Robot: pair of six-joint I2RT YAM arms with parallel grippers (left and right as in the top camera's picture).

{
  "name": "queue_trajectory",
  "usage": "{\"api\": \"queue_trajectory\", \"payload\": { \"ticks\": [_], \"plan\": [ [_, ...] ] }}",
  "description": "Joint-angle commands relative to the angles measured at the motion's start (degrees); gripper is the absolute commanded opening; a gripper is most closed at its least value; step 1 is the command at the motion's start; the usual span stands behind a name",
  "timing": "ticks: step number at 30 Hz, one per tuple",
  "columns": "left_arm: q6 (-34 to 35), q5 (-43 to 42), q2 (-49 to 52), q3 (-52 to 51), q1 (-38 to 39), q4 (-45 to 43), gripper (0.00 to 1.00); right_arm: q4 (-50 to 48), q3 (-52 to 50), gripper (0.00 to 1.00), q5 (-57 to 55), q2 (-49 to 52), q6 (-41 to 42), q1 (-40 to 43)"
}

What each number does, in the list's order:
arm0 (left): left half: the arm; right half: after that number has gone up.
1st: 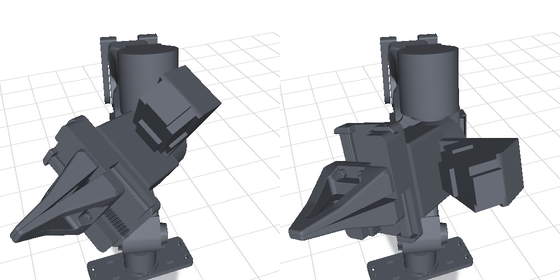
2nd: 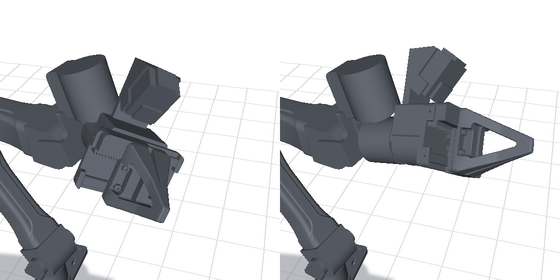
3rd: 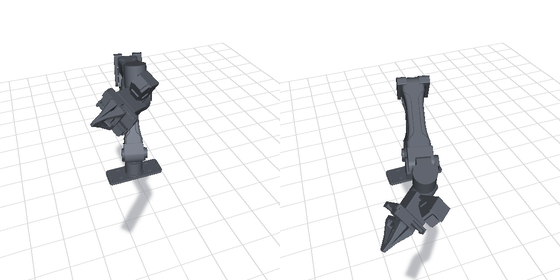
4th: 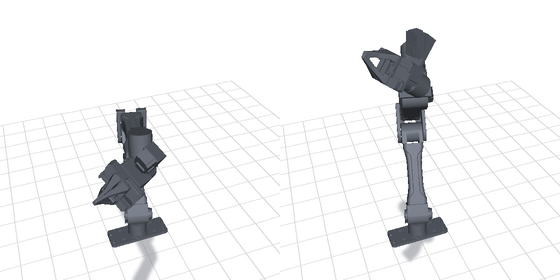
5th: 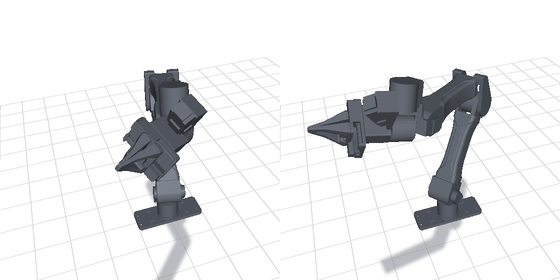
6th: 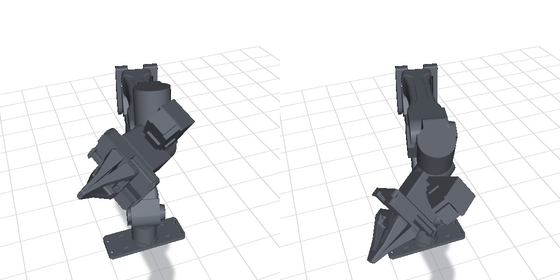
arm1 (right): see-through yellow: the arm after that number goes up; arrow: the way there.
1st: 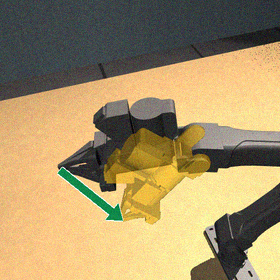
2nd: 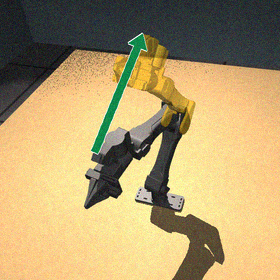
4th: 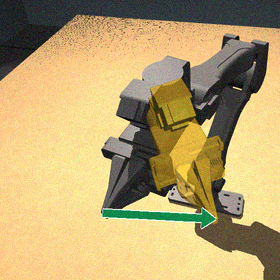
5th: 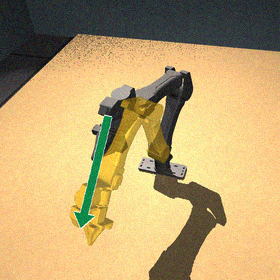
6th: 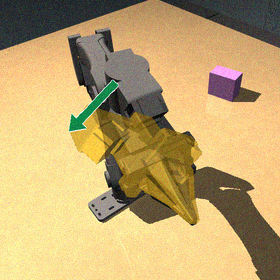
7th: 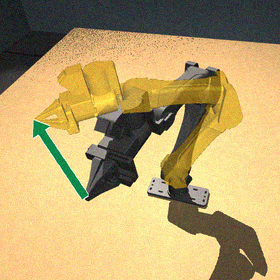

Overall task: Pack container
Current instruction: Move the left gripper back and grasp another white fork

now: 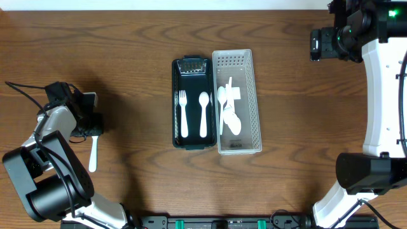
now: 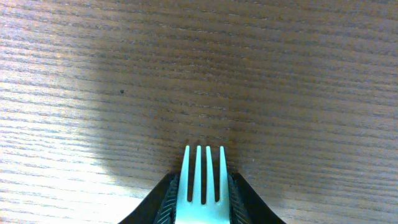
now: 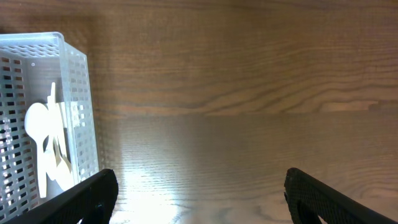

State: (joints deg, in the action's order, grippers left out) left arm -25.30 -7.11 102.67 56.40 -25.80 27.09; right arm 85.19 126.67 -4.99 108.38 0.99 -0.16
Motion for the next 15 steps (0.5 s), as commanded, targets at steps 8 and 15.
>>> {"api": "queue_trajectory", "payload": {
  "ticks": [8,15],
  "plan": [
    [5.0,2.8,0.3,3.9,1.7,6.0,0.24,-0.1,0.0,0.88,-0.8,0.3,0.7,0.5],
    [11.6,2.8,-2.5,11.5,7.0,16.0,0.24,-0.2,0.0,0.88,-0.8,0.3,0.7,0.5]
  ]
}}
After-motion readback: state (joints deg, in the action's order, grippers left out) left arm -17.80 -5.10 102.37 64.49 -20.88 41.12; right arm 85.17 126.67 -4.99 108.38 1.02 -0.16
